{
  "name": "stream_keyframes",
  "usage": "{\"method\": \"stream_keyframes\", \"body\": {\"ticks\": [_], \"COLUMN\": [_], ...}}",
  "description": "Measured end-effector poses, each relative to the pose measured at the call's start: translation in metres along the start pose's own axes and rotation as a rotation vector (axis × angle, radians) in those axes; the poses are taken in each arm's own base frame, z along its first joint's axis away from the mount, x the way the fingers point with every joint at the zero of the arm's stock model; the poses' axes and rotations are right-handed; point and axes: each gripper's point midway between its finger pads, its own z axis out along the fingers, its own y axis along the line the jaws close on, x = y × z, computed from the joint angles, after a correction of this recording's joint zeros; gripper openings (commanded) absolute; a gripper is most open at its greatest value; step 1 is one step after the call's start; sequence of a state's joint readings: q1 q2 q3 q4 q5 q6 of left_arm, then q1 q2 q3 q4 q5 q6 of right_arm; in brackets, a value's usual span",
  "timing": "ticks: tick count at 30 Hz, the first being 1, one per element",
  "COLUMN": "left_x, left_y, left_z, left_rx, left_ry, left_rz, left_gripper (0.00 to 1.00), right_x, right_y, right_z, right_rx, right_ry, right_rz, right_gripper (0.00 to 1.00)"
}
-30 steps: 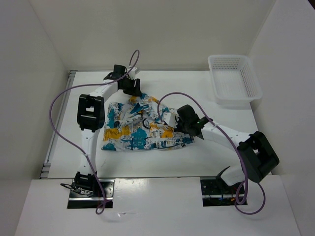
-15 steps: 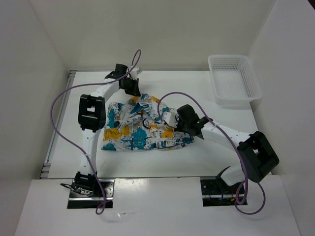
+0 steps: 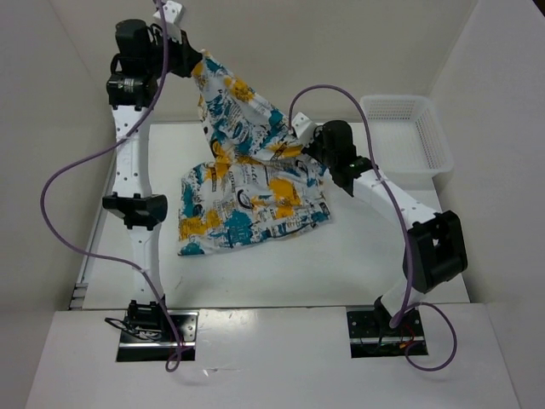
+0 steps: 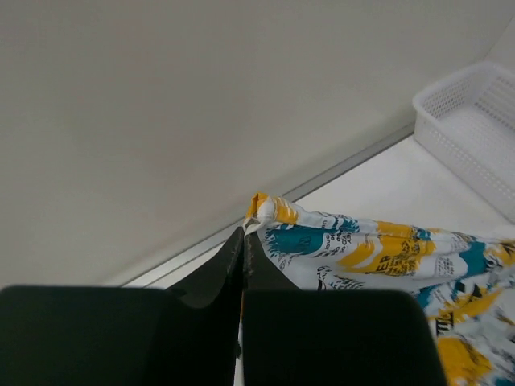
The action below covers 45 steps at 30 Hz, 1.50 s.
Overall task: Fold and stack the shorts
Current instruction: Fold the shorts
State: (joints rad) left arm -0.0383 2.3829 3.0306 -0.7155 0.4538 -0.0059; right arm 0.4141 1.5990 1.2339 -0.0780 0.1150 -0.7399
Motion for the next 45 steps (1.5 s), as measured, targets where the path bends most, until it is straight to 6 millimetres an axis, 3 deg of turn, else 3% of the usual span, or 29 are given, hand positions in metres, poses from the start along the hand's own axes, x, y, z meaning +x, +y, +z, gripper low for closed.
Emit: {"method": "stream_keyframes", "body": {"ticks": [2,4,6,11,14,21,23,26,29,30,31,33,35,40,45], "left_x": [-0.018,-0.019,-0.004,0.073,0.107,0.12,0.131,0.158,0.191,0.196,0.189,0.175,0.177,0.229,0.272], "left_y": [-0.007,-0.016,-0.021,-0.017,-0.013,-0.039,-0.059,-0.089,-0.141,-0.149,-0.15,-0.135,-0.116,-0.097,-0.117], "left_z": [-0.025,-0.043,-0.053,-0.061,-0.063,-0.079,-0.099,-0.133,-0.197,-0.21,-0.219,-0.216,-0.213,-0.224,-0.261], "left_rx": [-0.013,-0.008,-0.002,0.041,0.063,0.146,0.155,0.095,0.061,0.057,0.034,-0.039,-0.113,-0.197,-0.196], "left_ry": [0.0,0.037,0.107,0.35,0.443,0.54,0.59,0.523,0.448,0.435,0.388,0.301,0.265,0.36,0.412], "left_rz": [0.001,-0.019,-0.057,-0.22,-0.302,-0.396,-0.421,-0.303,-0.185,-0.165,-0.136,-0.092,-0.076,-0.119,-0.138], "left_gripper": [0.0,0.0,0.0,0.0,0.0,0.0,0.0,0.0,0.0,0.0,0.0,0.0,0.0,0.0,0.0], "right_x": [-0.012,-0.011,-0.003,0.033,0.043,0.049,0.052,0.059,0.062,0.062,0.061,0.057,0.051,0.055,0.064], "right_y": [-0.01,-0.007,0.0,0.033,0.045,0.053,0.058,0.064,0.069,0.07,0.073,0.08,0.091,0.112,0.143], "right_z": [0.0,0.001,0.001,-0.003,-0.011,-0.035,-0.038,-0.04,-0.041,-0.042,-0.042,-0.043,-0.046,-0.059,-0.084], "right_rx": [0.031,0.028,0.012,-0.058,-0.081,-0.08,-0.088,-0.102,-0.115,-0.12,-0.126,-0.145,-0.173,-0.269,-0.379], "right_ry": [-0.038,-0.041,-0.026,0.033,0.039,0.026,0.036,0.058,0.073,0.076,0.075,0.068,0.059,0.078,0.091], "right_rz": [0.015,0.019,0.018,0.004,-0.002,-0.022,-0.032,-0.045,-0.06,-0.068,-0.08,-0.104,-0.137,-0.208,-0.307], "right_gripper": [0.0,0.0,0.0,0.0,0.0,0.0,0.0,0.0,0.0,0.0,0.0,0.0,0.0,0.0,0.0]}}
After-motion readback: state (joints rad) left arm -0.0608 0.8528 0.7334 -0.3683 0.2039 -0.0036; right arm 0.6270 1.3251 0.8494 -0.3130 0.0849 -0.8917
